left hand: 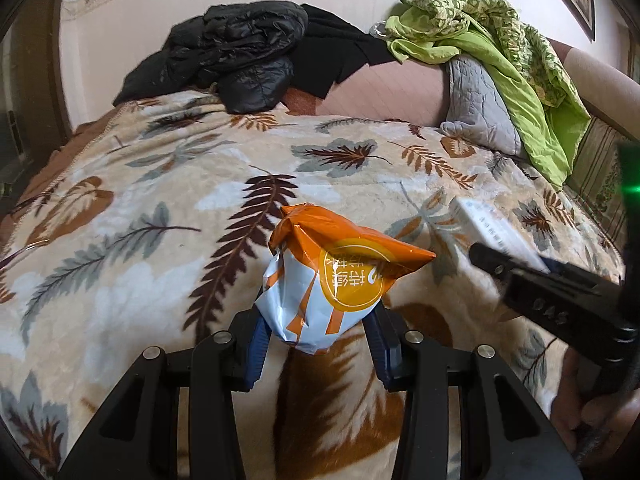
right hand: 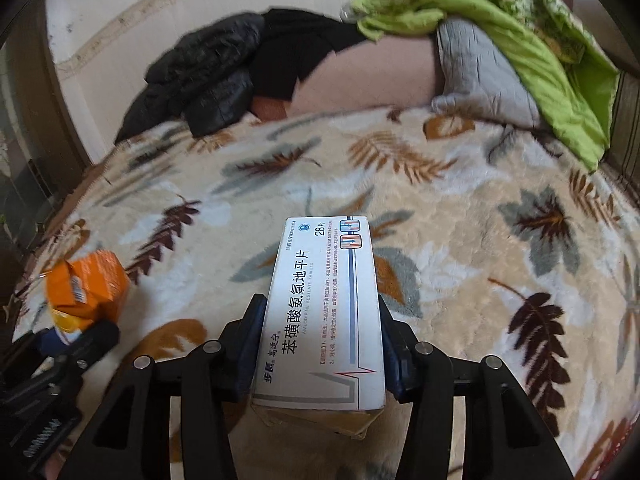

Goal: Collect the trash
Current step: 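Hold the snack wrapper and medicine box above the bed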

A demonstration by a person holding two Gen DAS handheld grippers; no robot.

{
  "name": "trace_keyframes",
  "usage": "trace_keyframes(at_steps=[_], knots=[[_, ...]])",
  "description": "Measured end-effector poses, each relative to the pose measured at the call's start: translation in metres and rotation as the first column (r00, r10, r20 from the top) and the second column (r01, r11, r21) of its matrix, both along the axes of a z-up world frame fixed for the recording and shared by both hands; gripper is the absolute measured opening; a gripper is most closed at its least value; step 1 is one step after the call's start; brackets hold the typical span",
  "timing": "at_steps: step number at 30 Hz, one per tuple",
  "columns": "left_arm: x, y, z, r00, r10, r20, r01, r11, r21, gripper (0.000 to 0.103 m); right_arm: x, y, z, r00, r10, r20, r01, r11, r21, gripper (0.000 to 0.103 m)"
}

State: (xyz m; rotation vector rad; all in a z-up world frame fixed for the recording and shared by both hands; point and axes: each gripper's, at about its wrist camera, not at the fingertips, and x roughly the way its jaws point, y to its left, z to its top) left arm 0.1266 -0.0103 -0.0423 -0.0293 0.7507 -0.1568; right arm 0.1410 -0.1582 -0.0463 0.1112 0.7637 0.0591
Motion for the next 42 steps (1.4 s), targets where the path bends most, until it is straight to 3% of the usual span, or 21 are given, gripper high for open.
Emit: trace_keyframes(at_steps=[7,17,42], knots=[[-0.031,0.008,0.004,0.999,0.041,0.031,-0.043,0.998,0.047,0.042,-0.044,0.012,0.015,0.997,0.045,0.059,-0.044,0.999,-0.010,0.054],[-0.052,0.002,0.008,0.995,0.054,0.087,-0.064,0.991,0.119,0.042,-0.075,-0.003,0.013,0.999,0.020,0.034,-0.022,0.999,0.036,0.054],[-0.050,0.004,0.009,0.995,0.038,0.097,-0.052,0.989,0.141,0.042,-0.077,-0.002,0.013,0.999,0.002,0.040,-0.003,1.000,0.024,0.054]])
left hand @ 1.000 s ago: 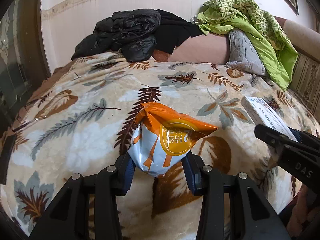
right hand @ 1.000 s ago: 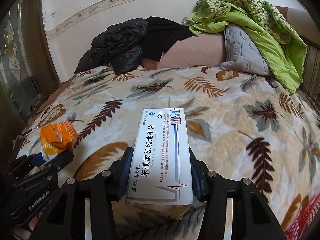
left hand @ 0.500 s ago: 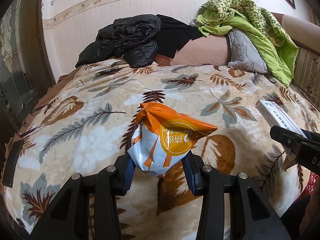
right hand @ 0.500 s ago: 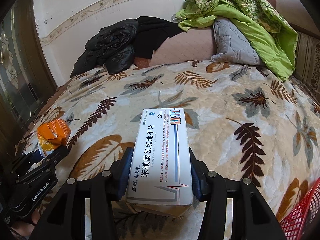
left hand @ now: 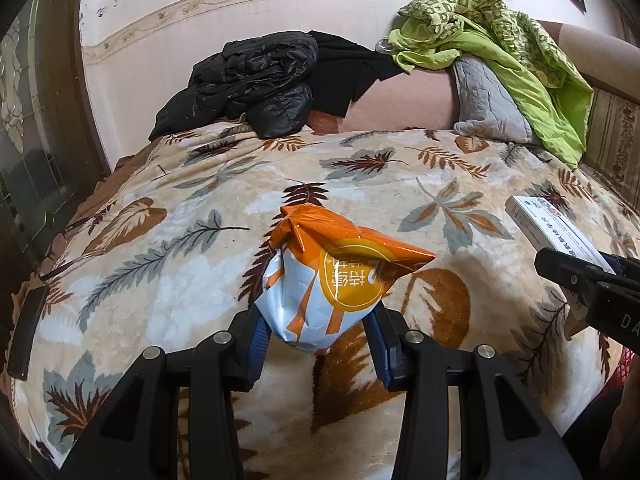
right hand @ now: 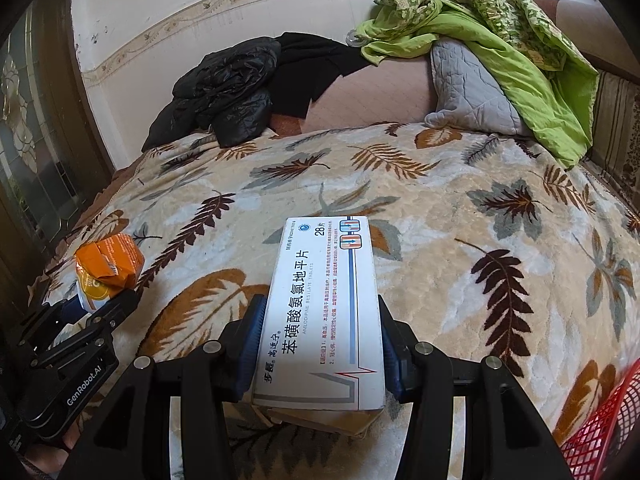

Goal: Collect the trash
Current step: 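Hold the snack wrapper and medicine box above the bed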

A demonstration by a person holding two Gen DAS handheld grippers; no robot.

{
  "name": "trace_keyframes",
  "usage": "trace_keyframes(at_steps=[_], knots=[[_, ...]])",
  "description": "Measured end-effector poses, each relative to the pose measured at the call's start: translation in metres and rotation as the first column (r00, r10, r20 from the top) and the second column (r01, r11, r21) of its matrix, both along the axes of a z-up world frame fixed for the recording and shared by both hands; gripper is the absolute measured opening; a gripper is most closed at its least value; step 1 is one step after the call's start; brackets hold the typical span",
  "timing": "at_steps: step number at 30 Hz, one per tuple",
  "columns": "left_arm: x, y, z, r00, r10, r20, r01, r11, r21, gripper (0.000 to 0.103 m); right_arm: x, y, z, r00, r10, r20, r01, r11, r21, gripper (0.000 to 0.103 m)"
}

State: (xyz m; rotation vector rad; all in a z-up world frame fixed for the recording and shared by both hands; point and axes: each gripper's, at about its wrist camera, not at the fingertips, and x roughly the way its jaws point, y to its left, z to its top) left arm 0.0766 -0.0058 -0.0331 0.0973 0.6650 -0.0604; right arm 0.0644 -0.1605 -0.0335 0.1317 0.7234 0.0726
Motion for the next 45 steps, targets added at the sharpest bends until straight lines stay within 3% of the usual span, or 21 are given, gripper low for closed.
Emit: trace_keyframes(at_steps=[23,45], knots=[[-0.008,-0.008,0.003,0.999,-0.035,0.026,0.036,0.999,-0.009,0.042,-0.027,-0.002,0.005,1.000,-0.013,-0.008,0.013,0.999,-0.030,0.054],[-0.022,-0.030,0.004,0.995,-0.103,0.006,0.103,0.995,-0.015,0.042,-0.058,-0.029,0.017,0.998,-0.053,-0.042,0.056,0.996,0.072,0.054]])
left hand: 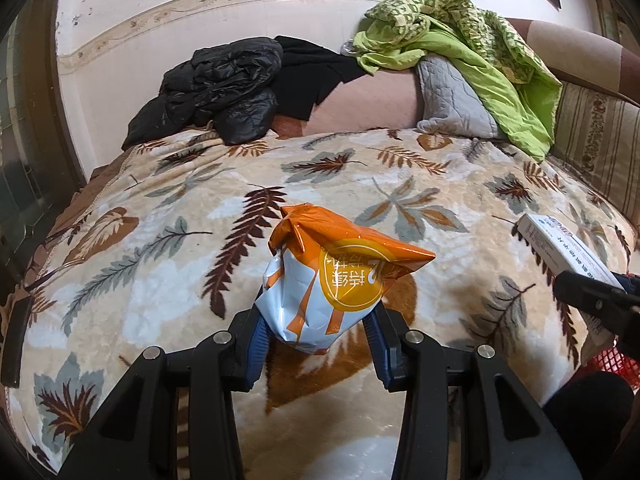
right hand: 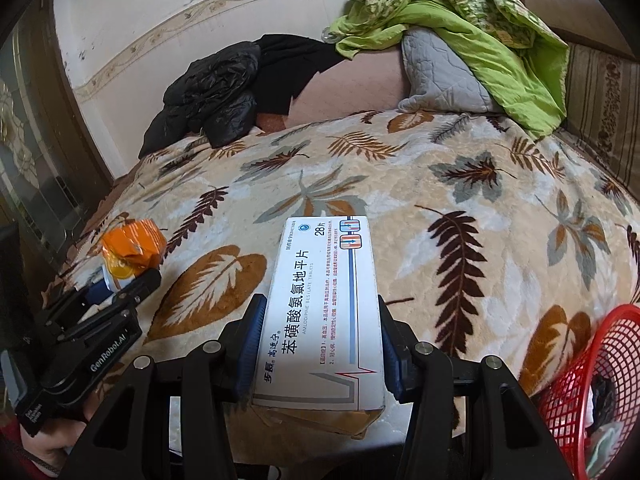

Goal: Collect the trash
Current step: 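Hold the snack wrapper and medicine box above the bed, then carry the wrapper and box to the red wastebasket and open both tools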

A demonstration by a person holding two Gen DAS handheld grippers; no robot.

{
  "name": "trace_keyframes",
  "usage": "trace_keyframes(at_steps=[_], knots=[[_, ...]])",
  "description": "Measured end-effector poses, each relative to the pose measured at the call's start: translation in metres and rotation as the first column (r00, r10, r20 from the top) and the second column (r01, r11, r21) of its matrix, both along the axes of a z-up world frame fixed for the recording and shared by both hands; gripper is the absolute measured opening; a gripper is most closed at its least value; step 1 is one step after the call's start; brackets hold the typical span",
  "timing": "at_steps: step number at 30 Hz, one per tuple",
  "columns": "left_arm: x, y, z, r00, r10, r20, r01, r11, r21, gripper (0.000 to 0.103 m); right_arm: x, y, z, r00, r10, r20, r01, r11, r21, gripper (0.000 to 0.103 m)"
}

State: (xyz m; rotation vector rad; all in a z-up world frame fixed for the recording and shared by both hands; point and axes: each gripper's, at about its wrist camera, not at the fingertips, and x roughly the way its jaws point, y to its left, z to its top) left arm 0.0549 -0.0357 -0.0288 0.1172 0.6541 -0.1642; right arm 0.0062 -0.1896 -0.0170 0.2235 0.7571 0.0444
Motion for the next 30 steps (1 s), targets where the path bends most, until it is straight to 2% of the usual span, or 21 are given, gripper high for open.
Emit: trace_keyframes(at_steps=[18,30], knots=[[-0.020,-0.050,0.008,0.994,-0.109,-0.019,0.110,0.994,0.028,0.042,-0.044,-0.061,0.020,0.995,-0.098,0.033,0.093,0.989,0.111,0.055],[-0.037,-0.119,0.020,0.969,-0.247,-0.010,0.247,0.966,0.073,0.042,-0.080,-0.125,0.023,0.973,-0.225,0.044,0.215,0.963,0.164,0.055]])
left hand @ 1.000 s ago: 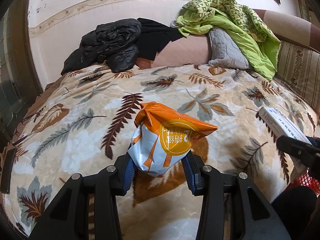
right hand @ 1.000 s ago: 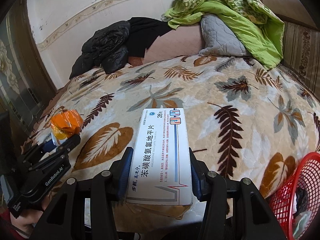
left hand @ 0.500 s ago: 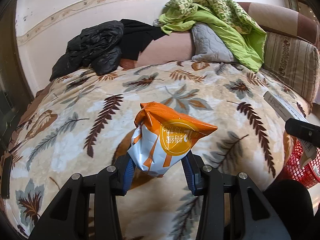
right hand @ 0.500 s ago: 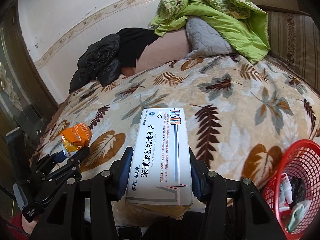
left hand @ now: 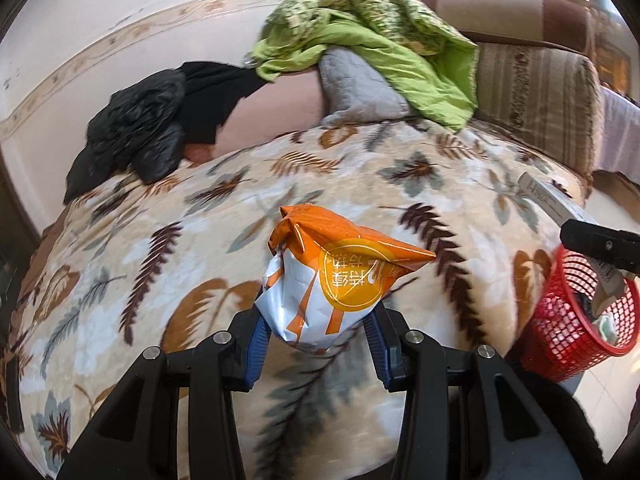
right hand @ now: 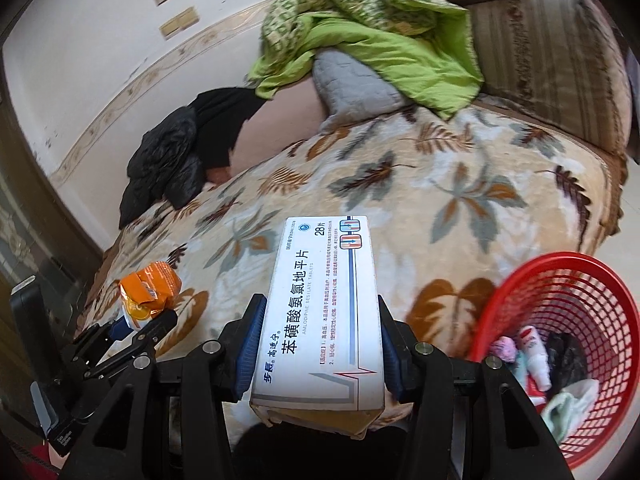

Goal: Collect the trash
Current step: 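Carry the wrapper and box to the red wastebasket and open both tools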

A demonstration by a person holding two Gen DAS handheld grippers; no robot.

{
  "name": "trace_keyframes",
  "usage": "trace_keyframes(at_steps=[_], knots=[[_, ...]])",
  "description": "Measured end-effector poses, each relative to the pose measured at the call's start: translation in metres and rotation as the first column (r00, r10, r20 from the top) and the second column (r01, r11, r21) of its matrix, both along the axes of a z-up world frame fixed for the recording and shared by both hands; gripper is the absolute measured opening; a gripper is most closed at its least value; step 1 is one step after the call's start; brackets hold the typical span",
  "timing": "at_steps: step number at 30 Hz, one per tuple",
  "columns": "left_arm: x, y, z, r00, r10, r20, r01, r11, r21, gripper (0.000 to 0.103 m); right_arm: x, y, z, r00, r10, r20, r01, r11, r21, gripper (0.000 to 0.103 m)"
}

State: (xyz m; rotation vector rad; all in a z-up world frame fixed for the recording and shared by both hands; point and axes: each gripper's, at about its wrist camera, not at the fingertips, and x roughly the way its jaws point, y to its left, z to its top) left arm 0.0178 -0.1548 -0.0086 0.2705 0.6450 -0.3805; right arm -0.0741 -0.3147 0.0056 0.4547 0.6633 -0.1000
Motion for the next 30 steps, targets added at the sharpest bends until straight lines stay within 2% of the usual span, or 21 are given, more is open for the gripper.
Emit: trace_keyframes(at_steps=[8,11,15,17,21,23,24,25,26,28,30], knots=[[-0.012,-0.061,0.012,0.992,-0.123,-0.003,0.123,0.992,0.004,0.042,-0.038,-0.058,-0.003,0.991,-0.137,-0.012,0.137,0.990,0.018,0.055],[-0.021,-0.092,0.019,0.977,-0.210,-0.019,0.210,0.978,-0.009,0.042,-0.058,-0.082,-0.004,0.981,-0.194,-0.016,0.194,0.981,0.020,0.055],[-0.035,-0.138,0.024,0.929,-0.358,-0.090,0.354,0.933,-0.061,0.042,-0.083,-0.114,-0.006,0.961,-0.275,-0.025,0.276,0.960,0.039,0.055],[-0.043,-0.161,0.023,0.896,-0.423,-0.135,0.413,0.906,-0.094,0.043,-0.094,-0.130,-0.009,0.948,-0.316,-0.034,0.317,0.947,0.056,0.055],[-0.050,-0.204,0.011,0.808,-0.525,-0.266,0.490,0.851,-0.190,0.044,-0.103,-0.150,-0.019,0.936,-0.347,-0.061,0.351,0.932,0.090,0.056],[-0.056,-0.224,0.003,0.779,-0.557,-0.288,0.518,0.830,-0.204,0.047,-0.105,-0.157,-0.024,0.927,-0.368,-0.070,0.374,0.923,0.095,0.058],[-0.058,-0.232,-0.002,0.758,-0.575,-0.308,0.537,0.818,-0.206,0.049,-0.105,-0.161,-0.028,0.927,-0.365,-0.085,0.373,0.922,0.103,0.065],[-0.059,-0.240,-0.007,0.739,-0.586,-0.331,0.550,0.810,-0.205,0.052,-0.106,-0.163,-0.030,0.921,-0.376,-0.101,0.386,0.917,0.106,0.067],[-0.060,-0.244,-0.011,0.736,-0.581,-0.346,0.549,0.812,-0.196,0.058,-0.109,-0.165,-0.032,0.915,-0.389,-0.109,0.399,0.911,0.106,0.067],[-0.061,-0.242,-0.014,0.742,-0.570,-0.351,0.539,0.820,-0.192,0.063,-0.115,-0.165,-0.031,0.912,-0.397,-0.107,0.407,0.908,0.099,0.067],[-0.059,-0.233,-0.013,0.760,-0.558,-0.333,0.530,0.829,-0.180,0.066,-0.118,-0.162,-0.027,0.906,-0.411,-0.104,0.418,0.905,0.071,0.067]])
